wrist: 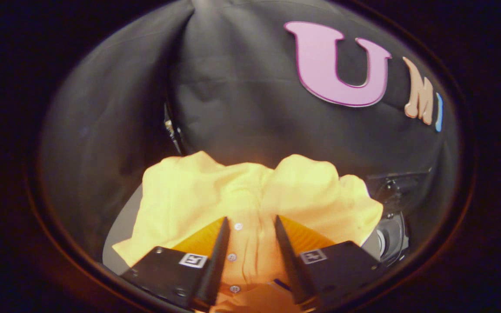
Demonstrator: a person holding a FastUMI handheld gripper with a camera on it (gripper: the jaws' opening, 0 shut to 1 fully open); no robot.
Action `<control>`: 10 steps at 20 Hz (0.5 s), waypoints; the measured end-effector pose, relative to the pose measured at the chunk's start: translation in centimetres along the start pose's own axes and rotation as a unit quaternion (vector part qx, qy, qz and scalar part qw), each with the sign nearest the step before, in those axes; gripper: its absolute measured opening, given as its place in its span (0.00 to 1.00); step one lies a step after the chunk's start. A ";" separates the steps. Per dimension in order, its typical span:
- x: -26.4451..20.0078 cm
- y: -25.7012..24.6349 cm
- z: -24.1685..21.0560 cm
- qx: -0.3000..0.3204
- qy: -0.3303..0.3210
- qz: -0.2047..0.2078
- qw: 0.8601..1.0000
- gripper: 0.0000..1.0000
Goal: Put the clothes into the washing machine and then close the washing machine lid.
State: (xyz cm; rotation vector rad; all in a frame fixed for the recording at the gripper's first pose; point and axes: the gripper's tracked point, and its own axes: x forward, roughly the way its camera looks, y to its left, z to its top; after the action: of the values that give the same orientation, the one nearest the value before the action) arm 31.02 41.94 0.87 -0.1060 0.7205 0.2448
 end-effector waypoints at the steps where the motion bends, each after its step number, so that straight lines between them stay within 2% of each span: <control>1: -0.1 -0.2 0.0 0.012 0.005 0.002 1.000 0.26; 2: -0.9 0.1 -0.2 0.008 0.008 0.012 1.000 0.09; 5: -1.3 0.4 0.0 0.010 -0.007 0.069 0.998 0.06; 7: -2.7 0.7 1.5 0.027 -0.051 0.100 0.993 0.01; 10: -5.8 -0.1 4.5 0.048 -0.104 0.120 0.986 0.01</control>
State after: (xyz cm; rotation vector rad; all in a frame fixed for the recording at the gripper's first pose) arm 29.77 41.59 8.08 0.0987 0.5362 0.4439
